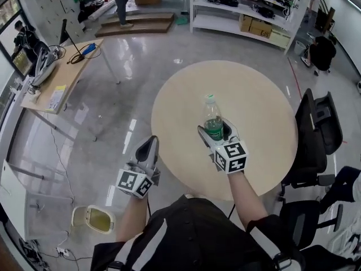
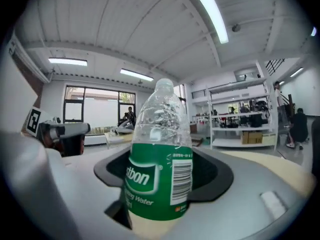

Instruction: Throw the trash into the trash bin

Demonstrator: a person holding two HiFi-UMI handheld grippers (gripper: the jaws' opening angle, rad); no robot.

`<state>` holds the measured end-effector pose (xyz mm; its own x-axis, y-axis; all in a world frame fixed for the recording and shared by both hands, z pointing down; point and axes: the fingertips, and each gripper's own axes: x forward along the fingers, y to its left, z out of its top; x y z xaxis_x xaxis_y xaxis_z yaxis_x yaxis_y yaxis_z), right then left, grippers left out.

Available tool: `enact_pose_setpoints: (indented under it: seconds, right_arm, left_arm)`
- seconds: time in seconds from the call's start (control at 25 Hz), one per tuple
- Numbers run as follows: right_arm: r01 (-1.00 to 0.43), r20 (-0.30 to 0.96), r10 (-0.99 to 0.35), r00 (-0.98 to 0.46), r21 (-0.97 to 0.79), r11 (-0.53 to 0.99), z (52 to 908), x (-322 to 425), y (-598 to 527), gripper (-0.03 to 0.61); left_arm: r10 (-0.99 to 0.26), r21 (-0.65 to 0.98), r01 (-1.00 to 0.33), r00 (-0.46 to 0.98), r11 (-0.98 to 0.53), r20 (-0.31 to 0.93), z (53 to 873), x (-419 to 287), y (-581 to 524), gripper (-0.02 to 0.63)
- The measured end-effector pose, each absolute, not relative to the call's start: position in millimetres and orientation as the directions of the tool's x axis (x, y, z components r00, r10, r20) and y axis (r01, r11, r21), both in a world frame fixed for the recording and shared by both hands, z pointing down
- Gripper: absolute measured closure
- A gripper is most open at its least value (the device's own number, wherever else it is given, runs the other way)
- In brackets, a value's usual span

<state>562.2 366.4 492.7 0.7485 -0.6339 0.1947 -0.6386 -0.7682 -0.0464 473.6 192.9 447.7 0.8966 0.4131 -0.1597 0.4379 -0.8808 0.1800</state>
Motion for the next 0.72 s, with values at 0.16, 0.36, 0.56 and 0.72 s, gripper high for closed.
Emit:
enact_pose_setpoints:
  seconds: [0.16,0.36,0.56,0.72]
  right_arm:
    - [-0.711,0.051,-0.713,0.700,-0.050,-0.702,463,542,314,0.250]
    - [-0.810,-0.044,-0.808,0.587,-0.032,-0.586,437,484,218,0.250]
    - [-0.900,-0.086,-0.896,0.436,-0.039,-0.434,425,408,127,0.250]
    - [-0.939,-0.094,-0.935,0.343,-0.034,-0.341,425,361,68,0.250]
  left_arm:
    - [0.300,0.184,0.329,0.939,-0.926,-0.171,447,434,138,0.611]
    - [0.105,0.181,0.134,0.981,-0.974,-0.165,444,356,40,0.611]
    - [-0.106,0.174,-0.077,0.981,-0.982,-0.164,443,263,-51,0.611]
    - [-0.201,0.173,-0.172,0.964,-0.970,-0.172,439,205,-100,0.611]
